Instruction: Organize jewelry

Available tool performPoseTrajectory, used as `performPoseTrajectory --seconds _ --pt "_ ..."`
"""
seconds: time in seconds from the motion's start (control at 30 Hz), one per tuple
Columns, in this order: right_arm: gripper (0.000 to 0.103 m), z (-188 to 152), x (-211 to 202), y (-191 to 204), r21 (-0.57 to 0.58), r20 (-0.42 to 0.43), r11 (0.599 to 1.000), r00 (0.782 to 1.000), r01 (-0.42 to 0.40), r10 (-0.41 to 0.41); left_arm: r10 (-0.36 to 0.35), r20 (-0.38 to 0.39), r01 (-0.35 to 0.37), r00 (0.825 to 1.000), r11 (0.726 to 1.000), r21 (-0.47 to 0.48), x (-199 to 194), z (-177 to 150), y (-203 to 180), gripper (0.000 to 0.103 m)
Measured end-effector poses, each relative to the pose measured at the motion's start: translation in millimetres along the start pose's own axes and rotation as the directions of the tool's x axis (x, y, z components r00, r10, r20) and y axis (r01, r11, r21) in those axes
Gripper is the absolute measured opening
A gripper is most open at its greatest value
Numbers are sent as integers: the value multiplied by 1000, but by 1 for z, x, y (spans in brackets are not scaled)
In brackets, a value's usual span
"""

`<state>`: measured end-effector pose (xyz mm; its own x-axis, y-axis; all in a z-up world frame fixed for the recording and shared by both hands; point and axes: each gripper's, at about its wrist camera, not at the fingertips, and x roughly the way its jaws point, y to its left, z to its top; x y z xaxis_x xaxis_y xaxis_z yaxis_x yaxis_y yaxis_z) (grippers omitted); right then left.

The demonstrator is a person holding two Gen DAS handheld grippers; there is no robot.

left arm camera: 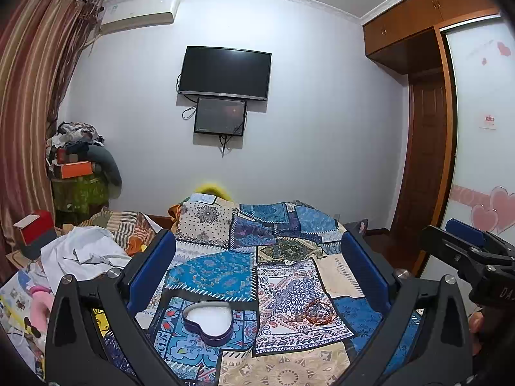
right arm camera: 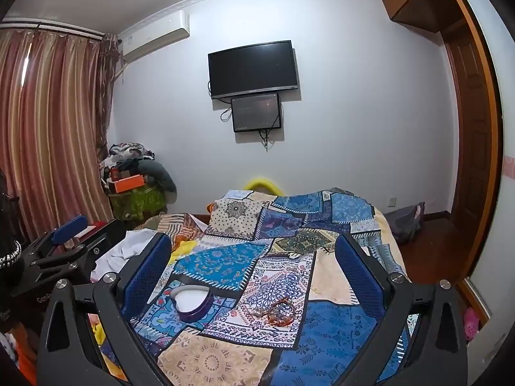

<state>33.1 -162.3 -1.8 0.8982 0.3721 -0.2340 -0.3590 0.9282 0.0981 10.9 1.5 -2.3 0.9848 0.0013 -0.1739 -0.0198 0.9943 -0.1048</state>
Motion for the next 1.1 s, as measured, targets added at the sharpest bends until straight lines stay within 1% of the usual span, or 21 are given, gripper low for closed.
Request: performPoseTrajectory --seconds 0.77,0.9,1.1 --pt "101 0 -1 -1 15 -6 1000 1000 -8 8 6 3 -6 1000 1000 15 2 -3 -1 103" --pt "101 0 -1 -1 16 -7 1000 1000 -8 8 8 6 -8 1000 1000 21 -1 -1 -8 103" --pt "101 -1 -1 -2 17 -7 1000 1000 -9 9 8 6 -8 1000 1000 20 -1 0 -8 103"
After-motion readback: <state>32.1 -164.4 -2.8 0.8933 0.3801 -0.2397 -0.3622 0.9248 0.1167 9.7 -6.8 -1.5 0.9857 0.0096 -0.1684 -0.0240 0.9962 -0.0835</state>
